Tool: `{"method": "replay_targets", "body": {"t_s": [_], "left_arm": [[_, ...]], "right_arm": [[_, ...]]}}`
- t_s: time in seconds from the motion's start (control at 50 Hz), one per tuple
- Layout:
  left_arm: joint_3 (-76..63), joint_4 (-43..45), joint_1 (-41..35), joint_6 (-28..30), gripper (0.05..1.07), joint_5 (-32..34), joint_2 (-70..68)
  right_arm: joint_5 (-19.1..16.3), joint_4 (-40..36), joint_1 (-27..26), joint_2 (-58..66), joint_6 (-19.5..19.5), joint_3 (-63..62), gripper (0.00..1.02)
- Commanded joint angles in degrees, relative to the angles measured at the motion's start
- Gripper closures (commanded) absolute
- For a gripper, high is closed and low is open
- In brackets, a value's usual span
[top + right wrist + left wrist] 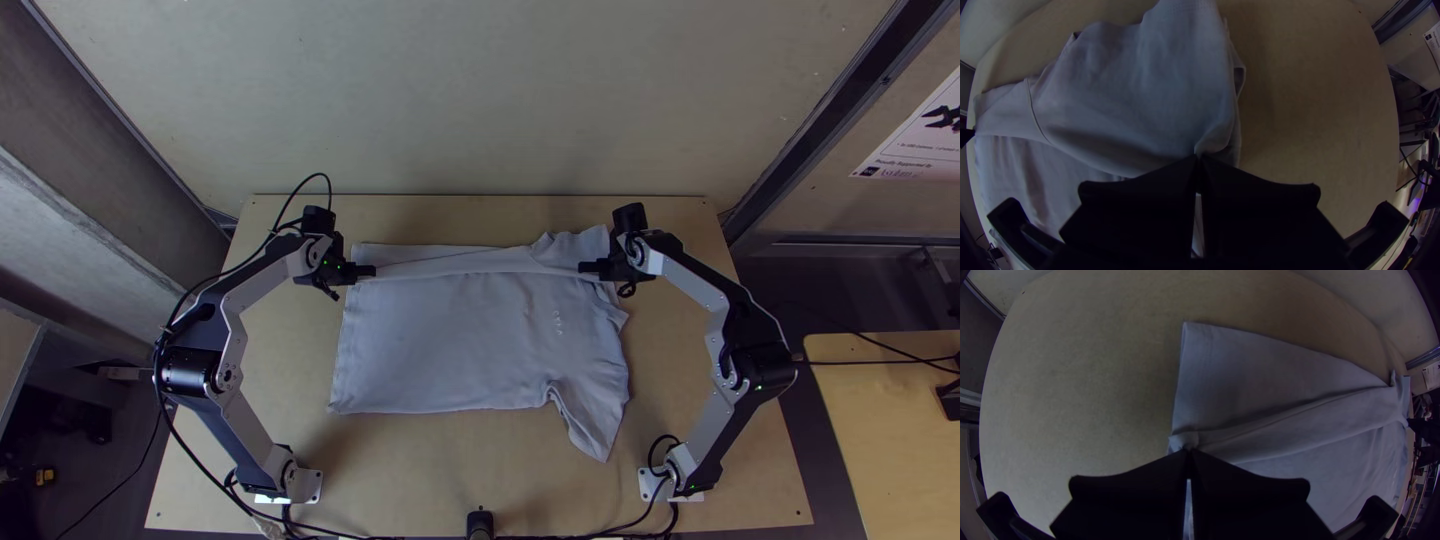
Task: Fold the t-shirt
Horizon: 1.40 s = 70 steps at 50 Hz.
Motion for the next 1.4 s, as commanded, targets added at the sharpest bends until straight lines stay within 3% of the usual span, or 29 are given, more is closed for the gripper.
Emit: {"method": "replay_targets", "body": {"t_s": [0.0, 0.18, 0.22, 0.56, 0.78, 0.94, 1.02, 1.08, 1.18, 1.3, 1.38], "left_arm": [[-1.9, -0.1, -0.1, -0.1, 0.82, 0.1, -0.8], [1.7, -4.6, 0.7, -1.1, 0.2, 0.2, -1.3], [3.2, -6.5, 1.3, -1.1, 0.14, 0.7, -1.5], [8.9, -9.7, 4.3, 0.7, 0.12, 5.7, -9.4], [8.6, -17.1, 4.1, 1.2, 0.12, 6.7, -16.2], [5.4, -28.0, 3.4, 2.9, 0.1, 6.7, -20.8], [1.1, -29.4, 3.1, 5.3, 0.1, 6.3, -24.8], [-2.3, -29.5, 2.6, 7.3, 0.1, 5.4, -28.5], [-7.7, -30.6, 0.9, 8.9, 0.1, 5.2, -34.1], [-14.1, -32.3, -1.7, 10.7, 0.1, 4.0, -38.5], [-18.2, -33.7, -3.1, 11.4, 0.11, 3.2, -40.2]], "right_arm": [[1.0, -0.1, -0.9, 2.0, 0.5, -1.3, 0.83], [1.5, 0.1, -2.4, -3.2, 3.2, -1.5, 0.14], [1.5, -0.6, -3.0, -4.4, 4.6, -1.2, 0.04], [1.5, -9.5, -4.0, -18.8, 5.5, -0.7, 0.04], [1.5, -19.9, -4.5, -28.1, 5.9, -0.5, 0.04], [1.5, -28.1, -3.2, -33.3, 6.4, -1.1, 0.04], [1.4, -31.8, -2.7, -35.2, 7.1, -1.7, 0.04], [1.4, -36.7, -2.6, -36.4, 10.6, -1.7, 0.04], [-1.1, -43.8, -2.4, -38.3, 17.0, -2.8, 0.04], [-5.8, -47.3, -2.4, -39.9, 16.3, -5.4, 0.04], [-6.8, -47.7, -1.2, -41.6, 16.2, -7.6, 0.04]]}}
